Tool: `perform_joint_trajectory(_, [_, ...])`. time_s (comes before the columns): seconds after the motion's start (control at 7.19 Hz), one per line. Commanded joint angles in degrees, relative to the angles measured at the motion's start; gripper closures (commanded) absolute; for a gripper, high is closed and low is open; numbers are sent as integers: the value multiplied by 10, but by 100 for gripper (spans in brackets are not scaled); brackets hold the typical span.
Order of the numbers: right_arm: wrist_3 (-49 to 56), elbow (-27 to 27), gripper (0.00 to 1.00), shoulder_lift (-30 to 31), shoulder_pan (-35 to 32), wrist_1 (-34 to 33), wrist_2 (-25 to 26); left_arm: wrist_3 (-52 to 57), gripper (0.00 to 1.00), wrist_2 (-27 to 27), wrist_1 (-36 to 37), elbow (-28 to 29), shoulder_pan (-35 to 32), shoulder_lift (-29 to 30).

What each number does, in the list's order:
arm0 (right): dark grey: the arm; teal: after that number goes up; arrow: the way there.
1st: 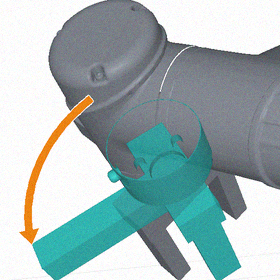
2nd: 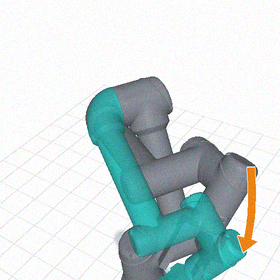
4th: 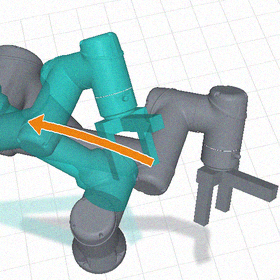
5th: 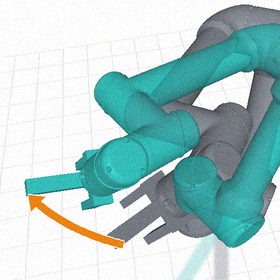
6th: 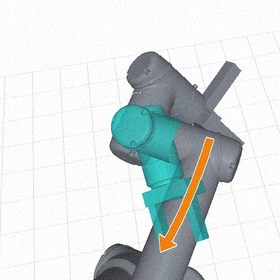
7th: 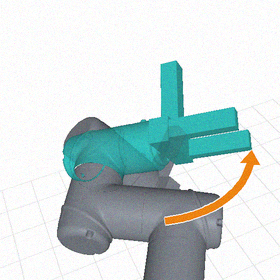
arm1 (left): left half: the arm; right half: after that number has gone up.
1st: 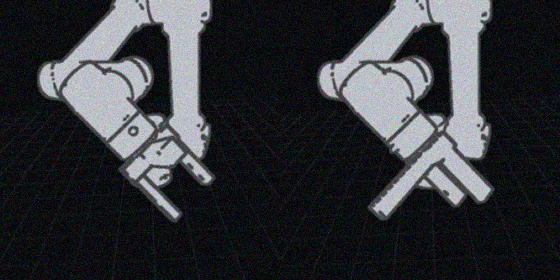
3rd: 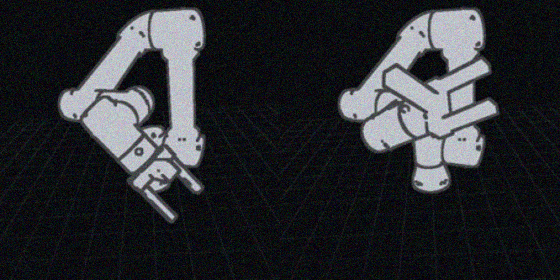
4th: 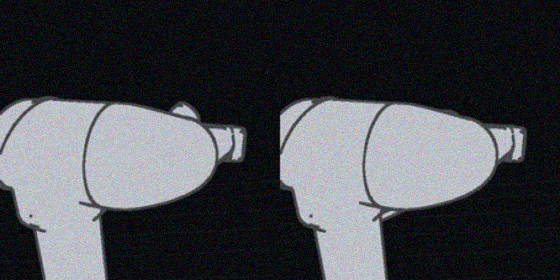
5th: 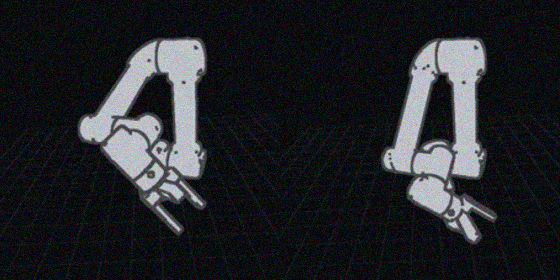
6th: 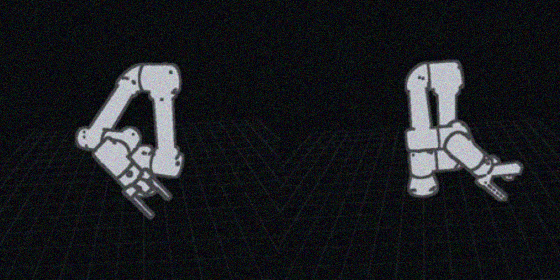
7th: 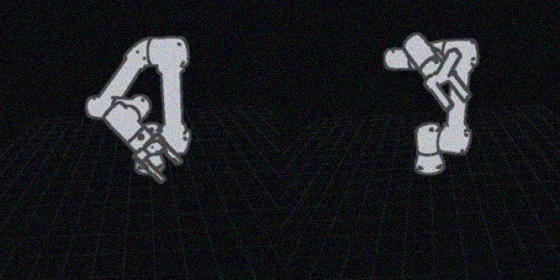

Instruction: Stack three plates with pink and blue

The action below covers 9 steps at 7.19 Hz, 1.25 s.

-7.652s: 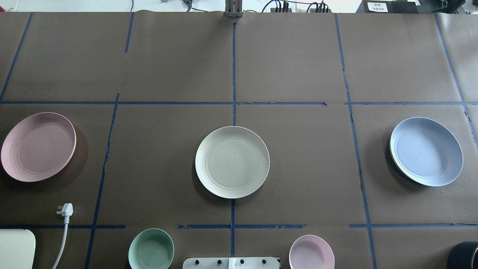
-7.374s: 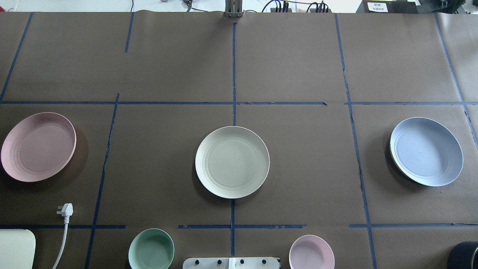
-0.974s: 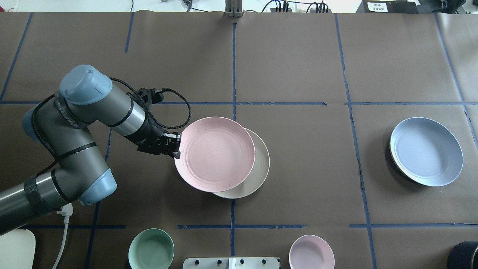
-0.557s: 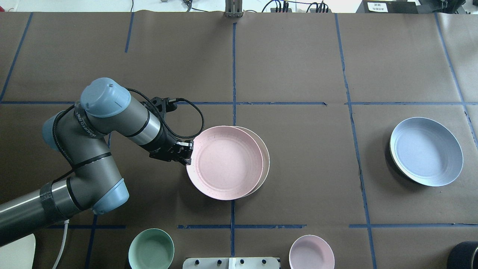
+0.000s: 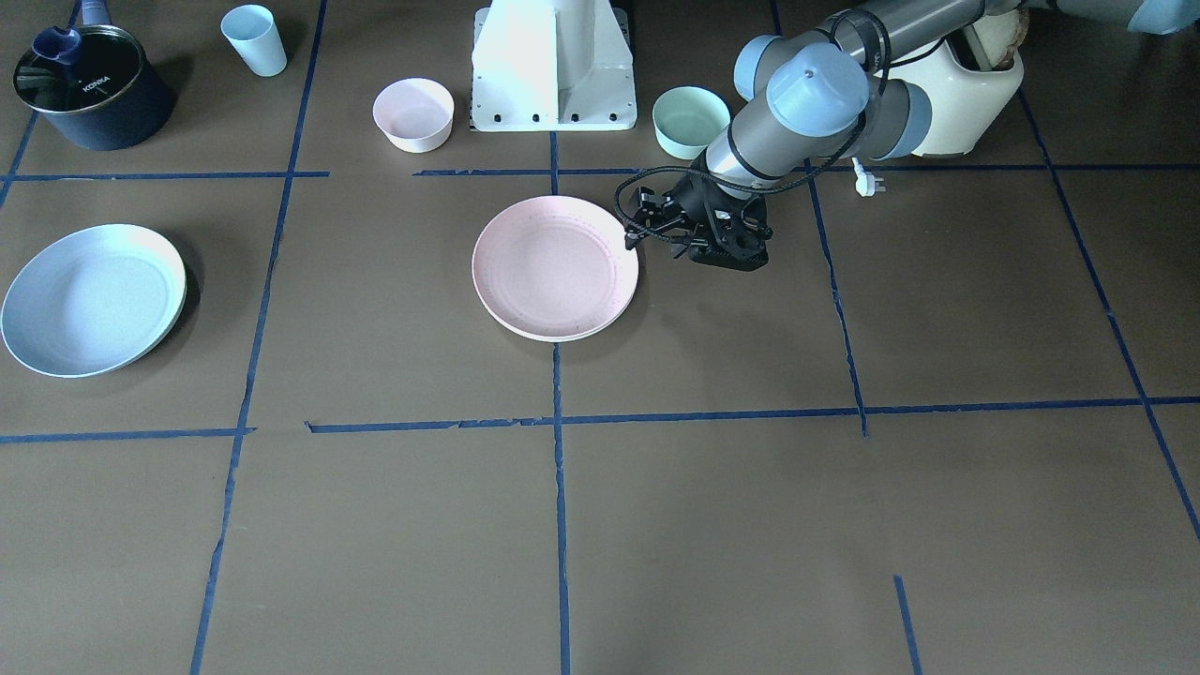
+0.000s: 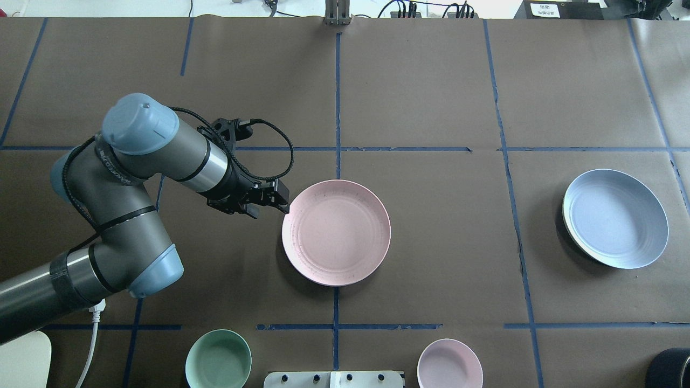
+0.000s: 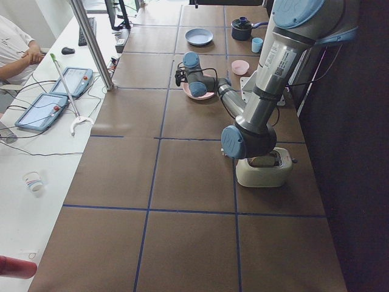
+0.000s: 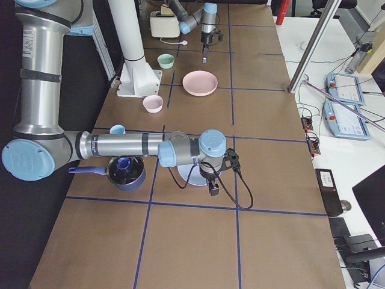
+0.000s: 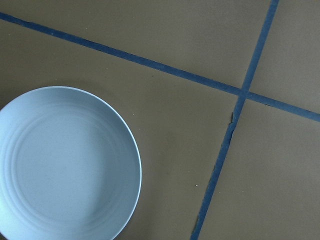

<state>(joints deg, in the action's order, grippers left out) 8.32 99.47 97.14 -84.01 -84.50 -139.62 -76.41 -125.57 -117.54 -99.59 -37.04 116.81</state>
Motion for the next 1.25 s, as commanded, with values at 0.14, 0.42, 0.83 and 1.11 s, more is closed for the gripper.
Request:
perform_joint_trajectory(0.14, [-138, -10, 0, 20, 65, 88, 3, -1, 0, 3, 5, -75, -25, -69])
perform_joint_trajectory(0.42, [-281, -84, 0, 29, 124, 285, 54, -27, 0, 6, 6, -86, -25, -71])
perform_joint_trajectory(0.83, [-419, -161, 2, 5, 185, 399, 56, -36, 0, 6, 6, -89, -26, -72])
perform_joint_trajectory(1.11, [-423, -168, 47, 8, 186, 399, 53, -36, 0, 6, 6, -90, -27, -72])
